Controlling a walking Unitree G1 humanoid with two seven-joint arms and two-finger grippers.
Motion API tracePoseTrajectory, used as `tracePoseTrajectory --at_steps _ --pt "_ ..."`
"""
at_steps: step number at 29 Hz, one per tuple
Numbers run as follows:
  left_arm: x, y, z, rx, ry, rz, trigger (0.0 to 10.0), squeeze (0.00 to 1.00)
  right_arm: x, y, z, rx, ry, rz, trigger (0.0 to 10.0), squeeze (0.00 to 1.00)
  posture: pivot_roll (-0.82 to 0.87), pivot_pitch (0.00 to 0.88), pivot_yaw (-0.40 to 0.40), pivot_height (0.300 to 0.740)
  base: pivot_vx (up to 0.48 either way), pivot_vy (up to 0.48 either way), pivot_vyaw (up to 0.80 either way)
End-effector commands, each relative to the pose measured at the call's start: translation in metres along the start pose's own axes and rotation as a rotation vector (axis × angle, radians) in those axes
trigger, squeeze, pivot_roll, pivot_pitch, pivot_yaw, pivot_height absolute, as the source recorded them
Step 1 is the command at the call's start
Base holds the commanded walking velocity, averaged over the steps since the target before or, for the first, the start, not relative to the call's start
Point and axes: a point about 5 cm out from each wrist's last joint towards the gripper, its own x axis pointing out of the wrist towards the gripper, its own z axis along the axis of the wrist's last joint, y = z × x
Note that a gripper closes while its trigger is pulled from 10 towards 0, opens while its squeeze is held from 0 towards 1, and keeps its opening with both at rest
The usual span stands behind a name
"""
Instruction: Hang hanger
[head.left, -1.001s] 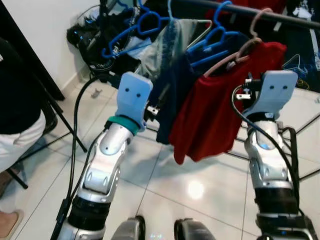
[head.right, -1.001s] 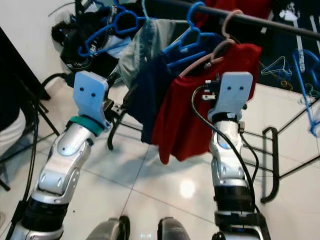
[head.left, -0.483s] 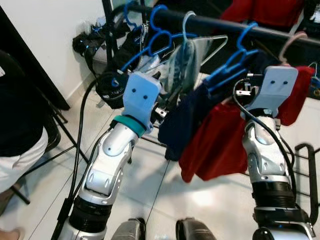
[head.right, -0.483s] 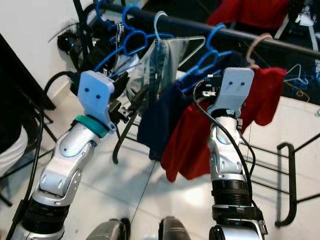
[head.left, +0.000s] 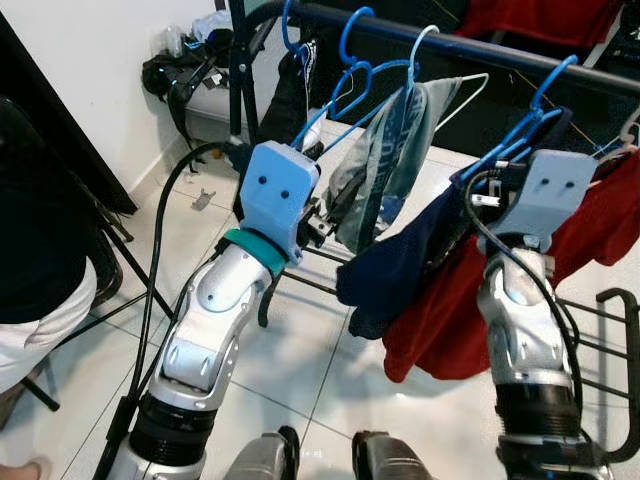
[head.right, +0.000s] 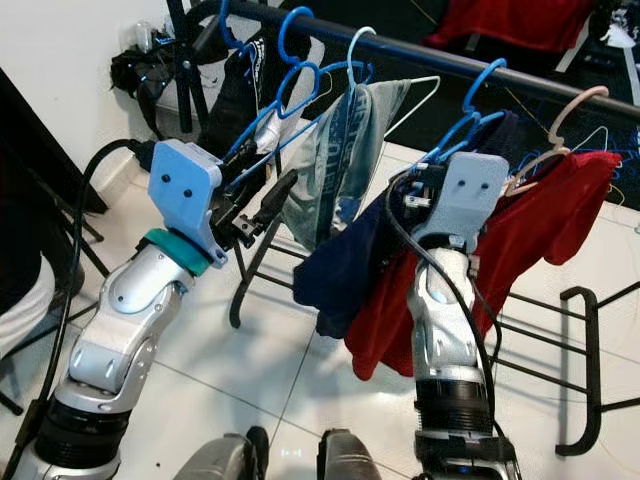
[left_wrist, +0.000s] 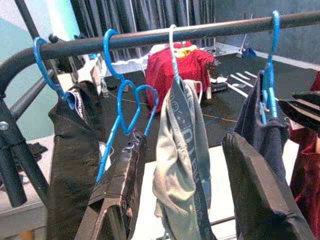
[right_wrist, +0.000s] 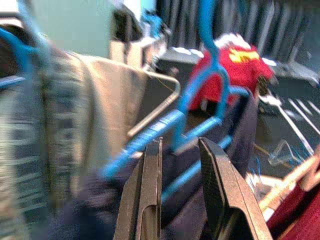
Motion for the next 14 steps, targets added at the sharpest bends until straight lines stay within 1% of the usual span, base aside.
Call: tracePoseTrajectory --at_steps 1,3,4,5,6,8,9,10,11,13,14 --pt "-0.002 -0.001 -0.004 0.007 0.017 -0.008 10.0 0.0 -0.006 0.003 0.002 -0.015 -0.027 0.034 10.0 0.0 -0.09 0.089 0.082 0.74 0.0 0.0 0.0" --pt "-0.002 -0.001 -0.004 0.007 0.017 -0.008 10.0 0.0 -0.006 0.003 0.002 -0.015 -0.027 0.034 10.0 0.0 -0.09 0.089 0.082 0.74 0.0 0.0 0.0" --pt "0.0 0.0 -0.008 0.04 0.05 0.009 10.0 0.0 -0.008 0.004 0.002 -0.017 -0.027 0.046 10.0 0.0 -0.1 0.09 0.082 0.74 0.0 0.0 0.0" --pt "0.0 0.0 -0.008 0.04 0.05 0.009 10.0 0.0 -0.008 0.004 0.002 -0.017 -0.027 0.046 10.0 0.0 -0.1 0.09 0.082 0.74 0.0 0.0 0.0" --pt "0.002 0.002 -0.013 0.069 0.079 0.031 10.0 0.0 -0.009 0.005 0.002 -0.018 -0.026 0.052 10.0 0.0 -0.1 0.096 0.085 0.74 0.0 0.0 0.0" --pt "0.002 0.002 -0.013 0.069 0.079 0.031 10.0 0.0 -0.009 0.005 0.002 -0.018 -0.026 0.052 10.0 0.0 -0.1 0.096 0.085 0.74 0.0 0.0 0.0" --pt "0.01 0.002 -0.018 0.096 0.115 0.052 10.0 0.0 -0.008 0.008 0.004 -0.023 -0.038 0.068 10.0 0.0 -0.1 0.104 0.083 0.74 0.0 0.0 0.0" --pt "0.022 0.002 -0.022 0.117 0.16 0.077 10.0 0.0 -0.007 0.013 0.007 -0.025 -0.055 0.086 10.0 0.0 -0.1 0.108 0.079 0.74 0.0 0.0 0.0" --pt "0.034 0.001 -0.023 0.115 0.19 0.098 10.0 0.0 -0.006 0.017 0.009 -0.019 -0.066 0.1 10.0 0.0 -0.09 0.112 0.078 0.74 0.0 0.0 0.0" --pt "0.049 0.0 -0.027 0.097 0.236 0.128 10.0 0.0 -0.006 0.022 0.011 -0.011 -0.071 0.118 10.0 0.0 -0.1 0.121 0.079 0.74 0.0 0.0 0.0" --pt "0.049 0.0 -0.027 0.097 0.236 0.128 10.0 0.0 -0.006 0.022 0.011 -0.011 -0.071 0.118 10.0 0.0 -0.1 0.121 0.079 0.74 0.0 0.0 0.0"
